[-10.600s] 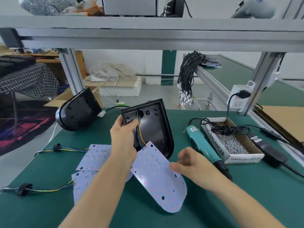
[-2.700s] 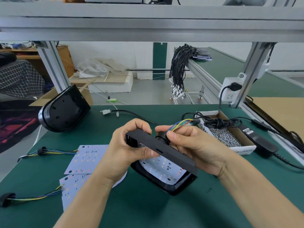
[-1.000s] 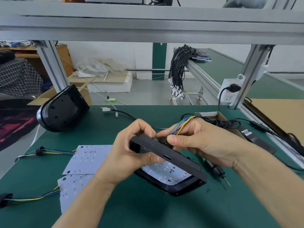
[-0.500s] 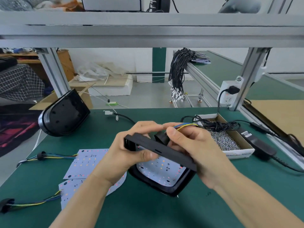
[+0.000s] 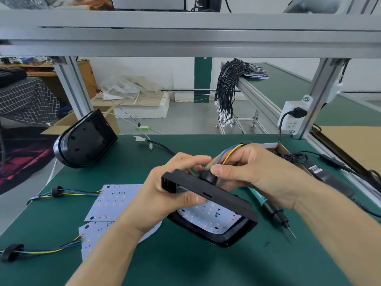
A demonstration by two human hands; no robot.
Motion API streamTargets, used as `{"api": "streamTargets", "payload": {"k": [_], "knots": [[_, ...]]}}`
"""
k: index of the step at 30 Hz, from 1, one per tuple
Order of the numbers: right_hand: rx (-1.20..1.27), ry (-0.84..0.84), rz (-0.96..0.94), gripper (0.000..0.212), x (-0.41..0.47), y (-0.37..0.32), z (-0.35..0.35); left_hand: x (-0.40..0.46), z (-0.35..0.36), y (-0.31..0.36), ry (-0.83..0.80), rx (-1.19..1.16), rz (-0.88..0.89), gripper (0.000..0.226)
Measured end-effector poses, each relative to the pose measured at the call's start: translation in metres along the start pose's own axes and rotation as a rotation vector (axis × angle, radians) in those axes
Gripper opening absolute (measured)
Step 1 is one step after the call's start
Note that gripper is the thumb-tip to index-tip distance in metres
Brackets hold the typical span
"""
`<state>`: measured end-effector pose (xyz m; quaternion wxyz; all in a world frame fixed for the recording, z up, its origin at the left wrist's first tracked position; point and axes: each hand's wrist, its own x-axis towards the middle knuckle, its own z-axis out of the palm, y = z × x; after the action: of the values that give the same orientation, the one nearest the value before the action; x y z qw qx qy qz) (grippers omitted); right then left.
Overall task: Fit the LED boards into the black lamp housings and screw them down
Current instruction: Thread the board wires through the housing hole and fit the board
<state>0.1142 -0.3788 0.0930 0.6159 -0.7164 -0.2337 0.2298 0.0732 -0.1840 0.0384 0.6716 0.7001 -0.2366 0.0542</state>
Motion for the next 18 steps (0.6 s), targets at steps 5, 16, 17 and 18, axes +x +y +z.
{"api": "streamTargets", "payload": {"k": [5,16,17,18], "knots": [[-0.018,-0.001,0.117,0.027,0.0036,-0.0069,-0.008,0.0037,0.008,-0.001,0.028,-0.027,-0.003,0.042],[0.072,-0.071,0.064,0.026,0.0002,0.0006,-0.0068,0.0003,0.0093,0.0001,0.042,-0.036,0.04,0.036],[0.075,-0.076,0.054,0.026,-0.0003,0.0009,-0.0064,0.0001,0.009,-0.0001,0.057,-0.031,0.034,0.036],[0.076,-0.076,0.042,0.026,-0.0007,0.0017,-0.0055,-0.0004,0.009,-0.0005,0.074,-0.03,0.027,0.036]]}}
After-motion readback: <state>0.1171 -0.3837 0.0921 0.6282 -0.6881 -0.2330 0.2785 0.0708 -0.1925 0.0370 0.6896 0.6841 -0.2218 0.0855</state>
